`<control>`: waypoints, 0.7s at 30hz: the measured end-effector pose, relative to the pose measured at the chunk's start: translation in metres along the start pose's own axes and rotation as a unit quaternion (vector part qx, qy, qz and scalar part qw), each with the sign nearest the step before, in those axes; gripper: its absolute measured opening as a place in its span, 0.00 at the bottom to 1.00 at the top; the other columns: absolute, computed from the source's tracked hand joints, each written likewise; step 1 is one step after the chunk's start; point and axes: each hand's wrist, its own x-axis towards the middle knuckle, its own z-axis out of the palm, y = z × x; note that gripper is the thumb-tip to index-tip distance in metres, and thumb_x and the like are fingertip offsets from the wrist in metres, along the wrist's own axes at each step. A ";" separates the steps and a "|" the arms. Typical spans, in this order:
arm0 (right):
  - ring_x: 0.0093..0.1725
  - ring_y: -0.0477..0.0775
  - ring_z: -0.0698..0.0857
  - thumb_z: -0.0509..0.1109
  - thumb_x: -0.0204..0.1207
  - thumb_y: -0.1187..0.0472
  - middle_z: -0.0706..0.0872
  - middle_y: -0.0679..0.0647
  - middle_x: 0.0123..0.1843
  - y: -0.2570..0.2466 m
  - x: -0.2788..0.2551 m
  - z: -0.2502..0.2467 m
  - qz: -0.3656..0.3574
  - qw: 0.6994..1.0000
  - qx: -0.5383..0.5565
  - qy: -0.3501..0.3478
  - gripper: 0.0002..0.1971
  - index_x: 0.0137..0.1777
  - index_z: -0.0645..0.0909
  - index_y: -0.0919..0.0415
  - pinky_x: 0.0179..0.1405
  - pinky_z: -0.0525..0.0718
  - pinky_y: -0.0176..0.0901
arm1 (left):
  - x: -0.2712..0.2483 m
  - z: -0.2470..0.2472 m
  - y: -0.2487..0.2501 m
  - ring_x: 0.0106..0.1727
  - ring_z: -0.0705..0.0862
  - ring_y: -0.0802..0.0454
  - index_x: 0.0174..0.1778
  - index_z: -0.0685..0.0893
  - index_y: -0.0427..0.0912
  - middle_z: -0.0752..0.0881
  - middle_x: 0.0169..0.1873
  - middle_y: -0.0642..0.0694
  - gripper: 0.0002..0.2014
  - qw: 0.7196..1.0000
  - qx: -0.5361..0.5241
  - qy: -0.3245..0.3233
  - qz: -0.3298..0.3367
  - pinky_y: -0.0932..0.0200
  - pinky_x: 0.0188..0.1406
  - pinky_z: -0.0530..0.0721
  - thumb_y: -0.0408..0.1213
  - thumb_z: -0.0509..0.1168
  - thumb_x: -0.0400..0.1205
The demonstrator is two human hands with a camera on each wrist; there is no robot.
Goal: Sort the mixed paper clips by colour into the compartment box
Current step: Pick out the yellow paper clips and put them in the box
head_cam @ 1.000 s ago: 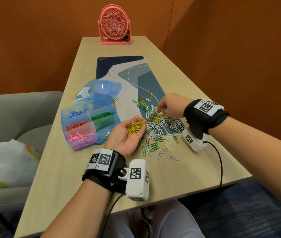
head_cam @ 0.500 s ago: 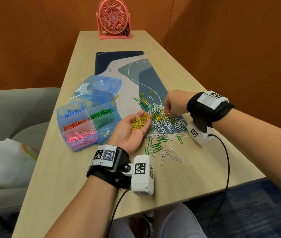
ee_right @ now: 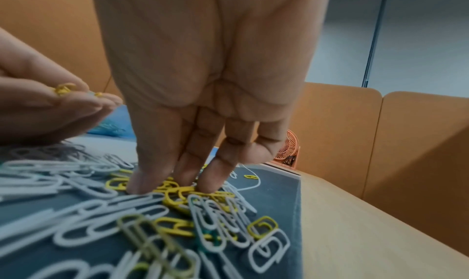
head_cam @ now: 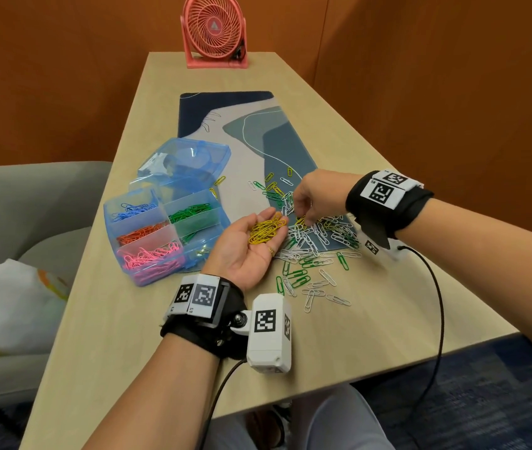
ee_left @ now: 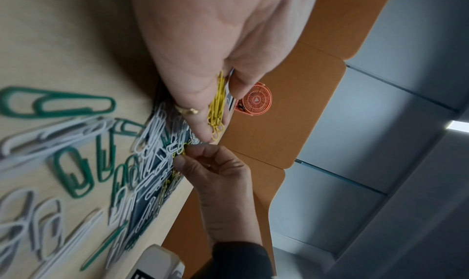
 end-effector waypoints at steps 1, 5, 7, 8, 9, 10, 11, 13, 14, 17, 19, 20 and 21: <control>0.43 0.49 0.81 0.79 0.70 0.59 0.89 0.52 0.48 0.000 0.000 0.000 -0.002 1.000 -0.003 0.001 0.10 0.50 0.87 0.57 0.42 0.73 0.36 | 0.000 0.000 0.000 0.48 0.82 0.40 0.49 0.79 0.27 0.81 0.47 0.33 0.17 1.000 -0.001 -0.002 -0.001 0.47 0.62 0.78 0.34 0.48 0.88; 0.43 0.47 0.80 0.78 0.71 0.60 0.88 0.50 0.46 -0.001 0.000 0.001 -0.007 1.000 -0.018 -0.007 0.08 0.50 0.87 0.57 0.41 0.72 0.36 | 0.002 0.000 0.000 0.49 0.82 0.41 0.50 0.79 0.27 0.81 0.48 0.33 0.17 1.000 -0.006 -0.006 -0.002 0.46 0.62 0.78 0.35 0.48 0.88; 0.42 0.47 0.80 0.77 0.72 0.60 0.86 0.49 0.43 -0.002 -0.001 0.000 -0.010 1.000 -0.027 -0.014 0.08 0.50 0.87 0.57 0.42 0.72 0.36 | 0.002 0.000 0.000 0.48 0.82 0.41 0.50 0.79 0.28 0.81 0.48 0.33 0.17 1.000 -0.008 -0.008 -0.003 0.46 0.61 0.79 0.34 0.48 0.88; 0.42 0.48 0.80 0.76 0.73 0.59 0.85 0.48 0.42 -0.002 -0.001 0.000 -0.012 0.999 -0.037 -0.018 0.07 0.49 0.86 0.57 0.42 0.73 0.37 | 0.002 0.000 0.000 0.48 0.82 0.41 0.50 0.79 0.28 0.81 0.48 0.33 0.17 1.000 -0.008 -0.008 -0.004 0.46 0.61 0.79 0.35 0.48 0.88; 0.42 0.49 0.80 0.75 0.74 0.59 0.84 0.48 0.41 -0.002 -0.003 0.001 -0.015 0.998 -0.052 -0.021 0.05 0.48 0.86 0.57 0.41 0.74 0.38 | 0.002 -0.001 0.000 0.49 0.82 0.41 0.50 0.79 0.28 0.81 0.49 0.33 0.17 1.000 -0.006 -0.010 -0.005 0.46 0.60 0.79 0.35 0.48 0.88; 0.41 0.51 0.79 0.73 0.75 0.59 0.83 0.49 0.40 -0.003 -0.004 0.001 -0.018 0.997 -0.070 -0.024 0.04 0.47 0.85 0.57 0.41 0.75 0.39 | 0.002 -0.001 0.000 0.49 0.82 0.41 0.50 0.79 0.28 0.81 0.49 0.33 0.17 1.000 -0.004 -0.010 -0.005 0.47 0.59 0.78 0.35 0.48 0.88; 0.41 0.52 0.79 0.71 0.76 0.59 0.82 0.49 0.39 -0.003 -0.006 0.003 -0.020 0.996 -0.087 -0.028 0.03 0.46 0.84 0.57 0.40 0.76 0.41 | 0.002 -0.001 0.000 0.49 0.83 0.41 0.50 0.79 0.28 0.81 0.49 0.34 0.17 1.000 -0.002 -0.009 -0.004 0.47 0.58 0.78 0.35 0.48 0.88; 0.40 0.55 0.78 0.65 0.76 0.61 0.80 0.50 0.38 -0.004 -0.008 0.005 -0.023 0.994 -0.105 -0.033 0.04 0.44 0.82 0.57 0.41 0.78 0.44 | 0.002 -0.001 0.000 0.49 0.83 0.41 0.51 0.79 0.28 0.81 0.49 0.34 0.17 1.000 -0.002 -0.007 -0.003 0.48 0.59 0.78 0.35 0.48 0.88; 0.39 0.55 0.77 0.64 0.76 0.61 0.79 0.51 0.36 -0.004 -0.009 0.006 -0.023 0.994 -0.104 -0.036 0.04 0.43 0.81 0.58 0.40 0.77 0.44 | 0.002 -0.001 0.000 0.49 0.83 0.41 0.51 0.79 0.28 0.81 0.49 0.34 0.17 1.000 -0.003 -0.007 -0.002 0.48 0.59 0.78 0.35 0.48 0.88; 0.38 0.54 0.76 0.64 0.77 0.62 0.77 0.50 0.34 0.000 -0.011 0.003 -0.014 0.997 -0.061 -0.033 0.05 0.41 0.79 0.58 0.37 0.73 0.42 | 0.002 0.000 0.000 0.49 0.83 0.41 0.50 0.79 0.28 0.82 0.48 0.34 0.17 1.000 -0.003 -0.008 -0.001 0.46 0.58 0.80 0.35 0.48 0.88; 0.38 0.53 0.76 0.65 0.78 0.61 0.78 0.50 0.36 0.003 -0.011 -0.002 -0.005 1.000 -0.019 -0.023 0.04 0.42 0.77 0.58 0.35 0.72 0.41 | 0.001 0.001 0.000 0.48 0.83 0.41 0.49 0.79 0.28 0.82 0.46 0.35 0.17 1.000 -0.004 -0.008 0.002 0.47 0.59 0.79 0.35 0.48 0.88; 0.38 0.52 0.76 0.66 0.78 0.61 0.78 0.49 0.36 0.005 -0.012 -0.004 -0.003 1.000 0.000 -0.016 0.03 0.42 0.77 0.57 0.34 0.72 0.40 | 0.001 0.001 0.000 0.48 0.83 0.41 0.49 0.79 0.28 0.82 0.46 0.35 0.17 1.000 -0.005 -0.008 0.002 0.47 0.60 0.79 0.35 0.48 0.88; 0.38 0.52 0.76 0.67 0.77 0.61 0.79 0.49 0.37 0.006 -0.012 -0.005 0.000 1.000 0.020 -0.009 0.03 0.43 0.77 0.57 0.34 0.73 0.40 | 0.001 0.001 0.000 0.47 0.83 0.41 0.49 0.79 0.28 0.82 0.46 0.35 0.17 1.000 -0.005 -0.008 0.002 0.47 0.60 0.79 0.35 0.48 0.88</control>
